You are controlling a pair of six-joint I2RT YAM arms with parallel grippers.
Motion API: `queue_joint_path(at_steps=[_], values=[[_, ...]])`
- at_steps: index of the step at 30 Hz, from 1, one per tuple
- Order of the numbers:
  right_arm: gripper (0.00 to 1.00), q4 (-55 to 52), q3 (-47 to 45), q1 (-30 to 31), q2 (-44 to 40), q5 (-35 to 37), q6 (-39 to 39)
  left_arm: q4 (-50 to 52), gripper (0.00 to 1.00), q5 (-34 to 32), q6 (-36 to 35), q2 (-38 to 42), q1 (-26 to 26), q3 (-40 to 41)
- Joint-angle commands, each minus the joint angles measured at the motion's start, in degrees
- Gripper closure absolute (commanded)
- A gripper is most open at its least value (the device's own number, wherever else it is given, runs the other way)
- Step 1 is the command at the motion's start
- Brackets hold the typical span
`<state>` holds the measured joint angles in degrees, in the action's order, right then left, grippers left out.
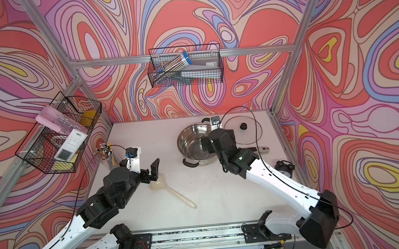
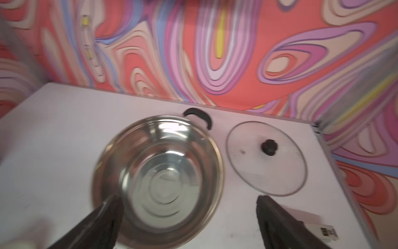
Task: Stir the soup with a spoon
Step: Reset both arms
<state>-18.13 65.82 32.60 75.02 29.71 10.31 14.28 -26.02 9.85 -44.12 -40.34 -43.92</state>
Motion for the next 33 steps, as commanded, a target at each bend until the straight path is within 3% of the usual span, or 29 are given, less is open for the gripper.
queue_joint_path(at_steps=[1,3,7,12,14,18,21,23,25,28,33], values=[[0.02,9.0,-2.5,-11.1,5.2,-1.7,0.1,-11.3,0.01,-2.2,-3.2,-6.0,8.3,2.0],[0.02,14.2,-4.5,-15.7,8.7,-3.3,-1.8,-15.2,0.01,1.3,-2.0,-8.8,14.3,4.5],[0.02,28.8,-13.1,-19.9,12.7,-5.6,-7.6,-23.4,0.01,2.4,-2.7,-14.4,22.8,10.2],[0.02,40.0,-20.9,-23.0,16.4,-7.2,-7.5,-33.0,0.01,1.7,-3.4,-17.8,29.0,19.2],[0.02,39.8,-19.8,-23.9,18.0,-8.9,-8.0,-37.7,0.01,2.4,-3.6,-19.4,31.0,22.3],[0.02,39.1,-18.3,-24.1,19.5,-7.4,-8.6,-45.0,0.01,3.1,-2.0,-24.1,33.3,25.4],[0.02,38.5,-22.3,-24.1,16.0,-7.4,-7.0,-48.5,0.01,3.9,-2.2,-27.4,33.7,24.6],[0.02,43.7,-27.6,-24.1,14.7,-6.7,-7.5,-54.8,0.01,5.4,-3.7,-31.1,34.1,24.5],[0.02,52.4,-32.4,-24.1,16.0,-5.6,-10.0,-51.4,0.01,7.4,-6.1,-33.0,34.3,21.5],[0.02,64.0,-35.1,-24.7,18.2,-10.1,-13.0,-60.5,0.01,11.3,-10.3,-37.1,34.8,22.6],[0.02,63.3,-34.2,-27.6,20.6,-14.0,-10.4,-69.0,0.01,16.0,-10.6,-44.9,36.3,23.5]])
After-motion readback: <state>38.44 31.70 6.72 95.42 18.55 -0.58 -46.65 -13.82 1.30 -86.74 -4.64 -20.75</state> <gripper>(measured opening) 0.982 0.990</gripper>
